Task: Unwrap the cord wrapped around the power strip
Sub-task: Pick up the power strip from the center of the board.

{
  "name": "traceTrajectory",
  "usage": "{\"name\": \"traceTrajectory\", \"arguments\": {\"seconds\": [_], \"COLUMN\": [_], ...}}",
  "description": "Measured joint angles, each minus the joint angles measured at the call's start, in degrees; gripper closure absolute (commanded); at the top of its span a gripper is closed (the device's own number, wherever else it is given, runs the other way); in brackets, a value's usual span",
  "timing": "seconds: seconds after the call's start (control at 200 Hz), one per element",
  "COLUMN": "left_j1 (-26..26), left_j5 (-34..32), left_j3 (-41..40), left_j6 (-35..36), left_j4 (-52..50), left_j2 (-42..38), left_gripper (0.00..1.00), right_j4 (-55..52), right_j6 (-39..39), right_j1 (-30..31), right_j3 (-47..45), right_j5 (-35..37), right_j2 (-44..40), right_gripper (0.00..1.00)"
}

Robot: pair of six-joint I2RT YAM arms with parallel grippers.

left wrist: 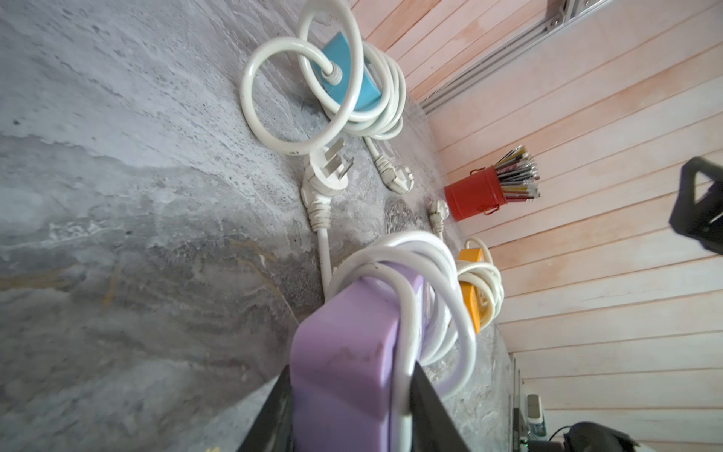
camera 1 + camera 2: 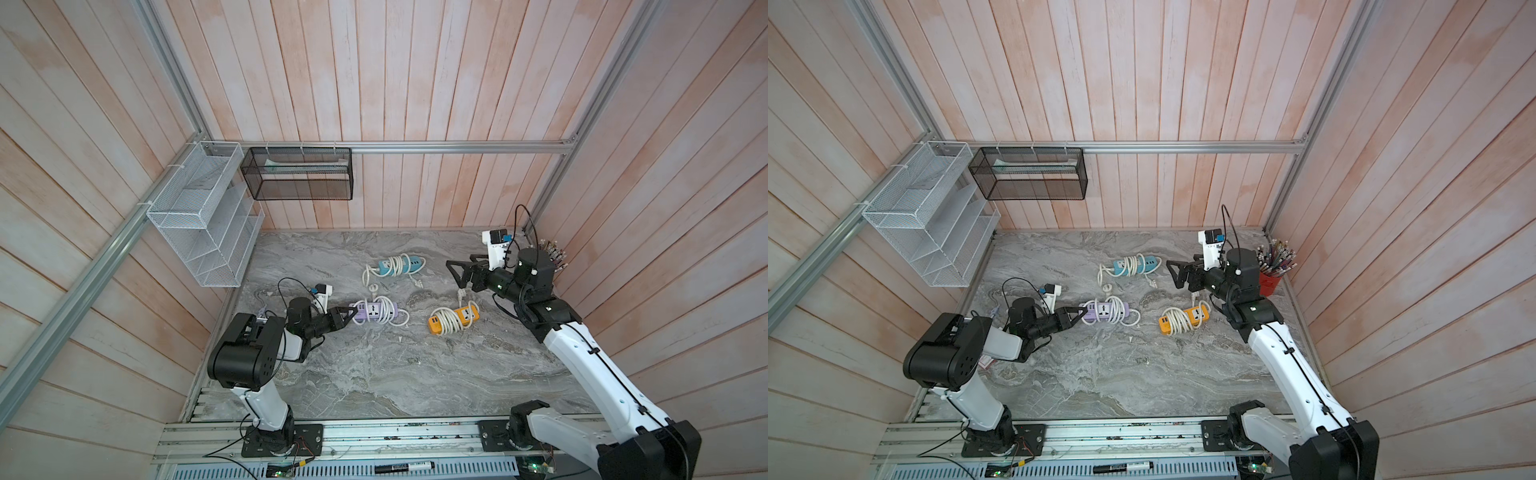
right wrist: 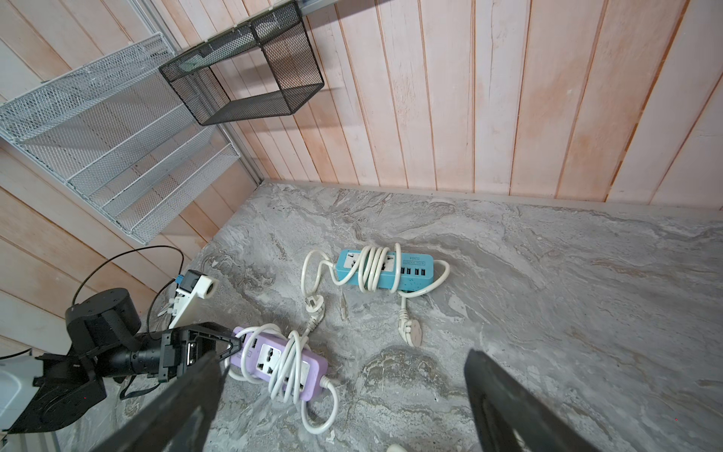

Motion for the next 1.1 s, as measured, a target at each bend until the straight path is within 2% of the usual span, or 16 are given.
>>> {"name": "traceTrajectory", "arguments": {"seconds": [0.015,0.435,0.63,0.965,1.1], "left_j1": [0.0,0.0,0.0,0.0,0.0], "left_j5": [0.0,0.9,2.6,4.6,4.7], "left_j3": [0.0,0.0,0.2,8.6,12.2], "left_j6": [0.1,-1.4,-3.1,-0.7,0.9], "left_j4": [0.1,1.0,0.9,-14.0,-20.1], "left_j2": [0.0,-0.5,-4.7,-19.6,-23.3], "left_gripper": [1.00,1.00,1.00,1.00,1.00], "right_j4": [0.0,0.1,-0.1,-2.3,-3.2], "right_j6": [0.0,0.4,0.1,-0.4,-0.3], "right_j1": [0.0,0.0,0.1,0.3,0.6], "right_j3": [0.0,0.0,0.0,0.0,0.0], "right_j5": [0.0,-0.1,-0.2,-3.2,-5.0], "right_j2": [0.0,0.0,0.0,4.9,6.5], "right_gripper": [0.01,0.01,0.02,0.01,0.02]}}
